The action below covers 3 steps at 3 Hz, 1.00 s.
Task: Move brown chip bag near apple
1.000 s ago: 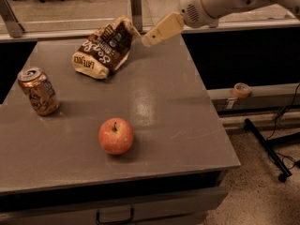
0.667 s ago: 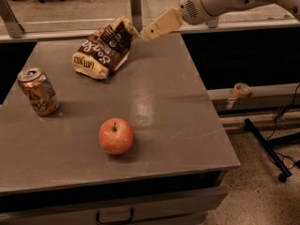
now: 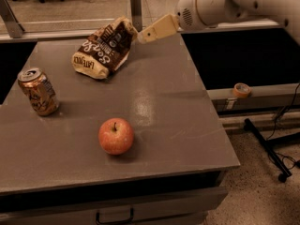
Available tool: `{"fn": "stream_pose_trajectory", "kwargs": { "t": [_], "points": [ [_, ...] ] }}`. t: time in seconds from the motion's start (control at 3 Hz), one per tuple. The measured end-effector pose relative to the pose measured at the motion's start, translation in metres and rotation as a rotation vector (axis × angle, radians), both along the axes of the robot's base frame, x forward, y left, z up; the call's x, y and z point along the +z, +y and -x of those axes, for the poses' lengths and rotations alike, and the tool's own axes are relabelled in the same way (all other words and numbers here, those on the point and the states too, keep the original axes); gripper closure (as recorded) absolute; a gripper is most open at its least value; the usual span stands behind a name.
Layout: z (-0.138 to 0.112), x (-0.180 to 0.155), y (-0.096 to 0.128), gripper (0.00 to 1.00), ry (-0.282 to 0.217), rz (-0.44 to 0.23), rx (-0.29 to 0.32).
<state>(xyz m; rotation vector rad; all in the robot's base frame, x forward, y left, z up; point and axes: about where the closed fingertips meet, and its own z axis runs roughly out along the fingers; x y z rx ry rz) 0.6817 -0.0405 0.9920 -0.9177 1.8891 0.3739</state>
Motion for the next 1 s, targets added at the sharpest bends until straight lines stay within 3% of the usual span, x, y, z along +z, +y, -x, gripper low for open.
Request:
{"fn": "stream_pose_trajectory", "kwargs": {
  "t": [0.33, 0.67, 1.0],
  "points": [
    [-0.028, -0.032, 0.019, 0.00, 0.018, -0.110, -0.004],
    [-0.055, -0.059, 0.037, 0.00, 0.019, -0.141, 0.006],
    [-0.087, -0.080, 0.058, 0.00, -0.013, -0.104, 0.041]
  ]
}}
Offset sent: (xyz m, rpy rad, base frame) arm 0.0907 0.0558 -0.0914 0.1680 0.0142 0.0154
